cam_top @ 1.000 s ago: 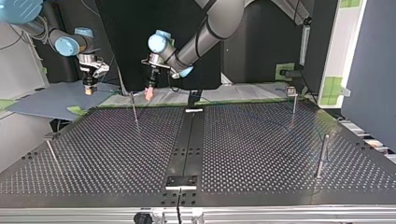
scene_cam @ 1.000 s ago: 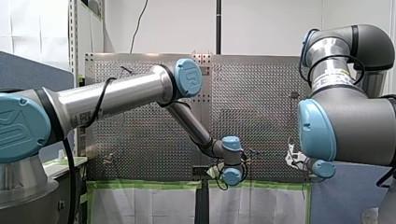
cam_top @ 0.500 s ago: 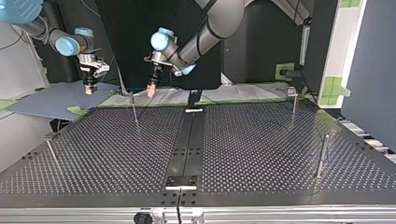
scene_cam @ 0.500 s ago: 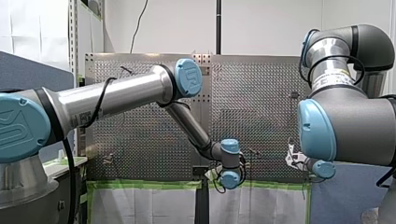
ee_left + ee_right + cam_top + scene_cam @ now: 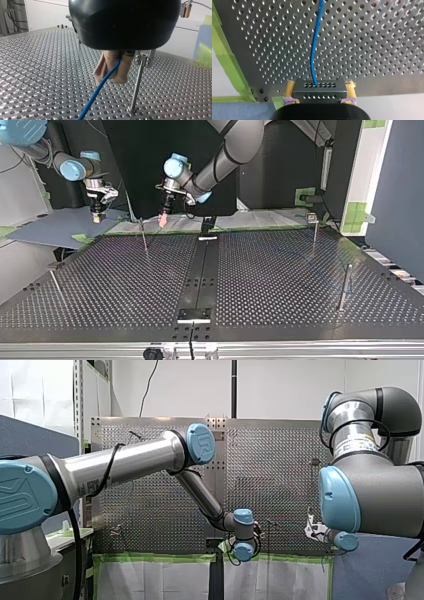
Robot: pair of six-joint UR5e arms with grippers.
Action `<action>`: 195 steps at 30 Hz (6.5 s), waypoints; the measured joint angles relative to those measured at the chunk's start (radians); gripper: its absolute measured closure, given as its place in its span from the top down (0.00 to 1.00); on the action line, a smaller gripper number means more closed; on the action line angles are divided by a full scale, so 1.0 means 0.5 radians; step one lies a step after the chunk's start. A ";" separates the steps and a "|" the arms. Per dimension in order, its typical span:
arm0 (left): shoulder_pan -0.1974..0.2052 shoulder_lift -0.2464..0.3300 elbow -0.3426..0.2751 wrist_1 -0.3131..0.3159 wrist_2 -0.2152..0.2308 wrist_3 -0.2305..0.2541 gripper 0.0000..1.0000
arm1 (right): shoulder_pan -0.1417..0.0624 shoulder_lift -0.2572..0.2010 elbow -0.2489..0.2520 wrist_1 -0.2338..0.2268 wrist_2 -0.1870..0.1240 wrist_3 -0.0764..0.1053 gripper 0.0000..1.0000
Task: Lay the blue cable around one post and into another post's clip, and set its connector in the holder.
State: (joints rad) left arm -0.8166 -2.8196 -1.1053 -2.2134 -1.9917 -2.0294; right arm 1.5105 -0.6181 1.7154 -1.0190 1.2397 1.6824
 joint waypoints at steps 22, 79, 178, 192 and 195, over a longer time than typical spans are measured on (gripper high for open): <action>0.029 0.001 -0.019 -0.032 0.079 -0.036 0.00 | -0.018 0.014 -0.011 0.030 0.018 0.022 0.02; 0.059 0.002 -0.014 -0.165 0.170 0.126 0.00 | -0.026 0.095 -0.138 0.212 0.046 -0.085 0.02; 0.117 0.300 -0.245 -0.887 0.418 0.735 1.00 | -0.038 0.108 -0.250 0.191 0.014 0.097 0.02; 0.064 0.417 -0.253 -0.972 0.412 0.991 1.00 | -0.037 0.112 -0.249 0.188 0.012 0.103 0.02; 0.062 0.425 -0.253 -0.973 0.412 0.991 1.00 | -0.037 0.114 -0.249 0.188 0.012 0.103 0.02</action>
State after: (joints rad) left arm -0.7854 -2.6073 -1.2316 -2.6998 -1.7856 -1.5337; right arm 1.4918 -0.5613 1.5911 -0.9251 1.2458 1.7339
